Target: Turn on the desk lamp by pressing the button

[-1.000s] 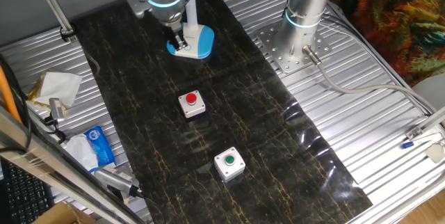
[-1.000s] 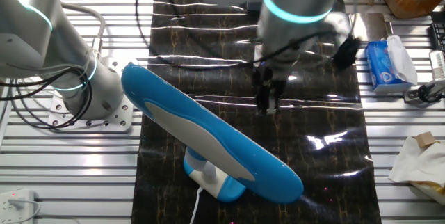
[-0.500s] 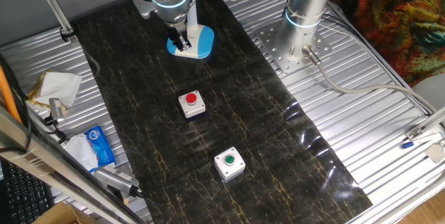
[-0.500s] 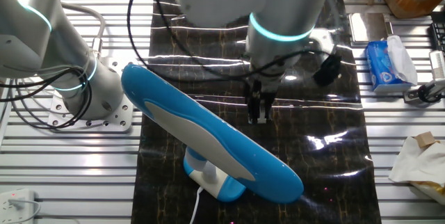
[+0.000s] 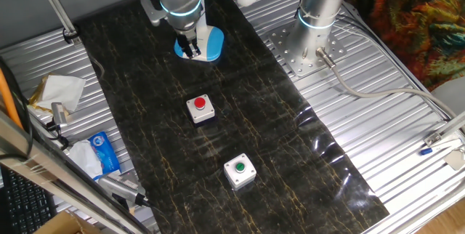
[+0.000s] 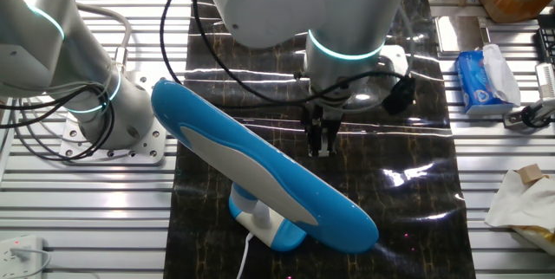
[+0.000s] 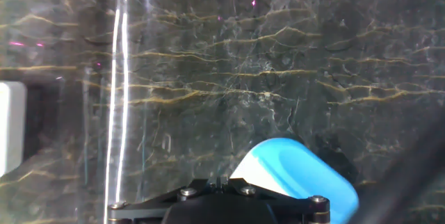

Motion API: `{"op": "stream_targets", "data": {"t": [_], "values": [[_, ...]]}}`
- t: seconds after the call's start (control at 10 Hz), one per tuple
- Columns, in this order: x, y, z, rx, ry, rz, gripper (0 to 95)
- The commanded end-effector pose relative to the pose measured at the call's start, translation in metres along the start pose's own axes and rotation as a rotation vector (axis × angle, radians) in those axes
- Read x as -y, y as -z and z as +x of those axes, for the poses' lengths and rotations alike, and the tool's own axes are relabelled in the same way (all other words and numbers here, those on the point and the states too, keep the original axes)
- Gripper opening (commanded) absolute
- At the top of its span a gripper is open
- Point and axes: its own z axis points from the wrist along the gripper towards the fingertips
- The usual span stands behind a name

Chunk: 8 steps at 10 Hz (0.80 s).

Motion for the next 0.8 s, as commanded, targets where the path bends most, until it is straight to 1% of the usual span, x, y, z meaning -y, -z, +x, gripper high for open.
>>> {"op": "stream_targets", "data": {"t": [0.1, 0.3, 0.4, 0.6, 0.8], "values": [[0.0065, 0.0050, 0.0012, 0.001, 0.010, 0.039, 0.0], [0.0130, 0.0082, 0.0000, -0.003, 0.020, 0.044, 0.0], [0.0136, 0.0086, 0.0004, 0.003, 0.020, 0.044, 0.0], [0.0138, 0.0087, 0.0005, 0.003, 0.020, 0.052, 0.0], [0.0138, 0.0087, 0.0005, 0.005, 0.025, 0.049, 0.0]]}}
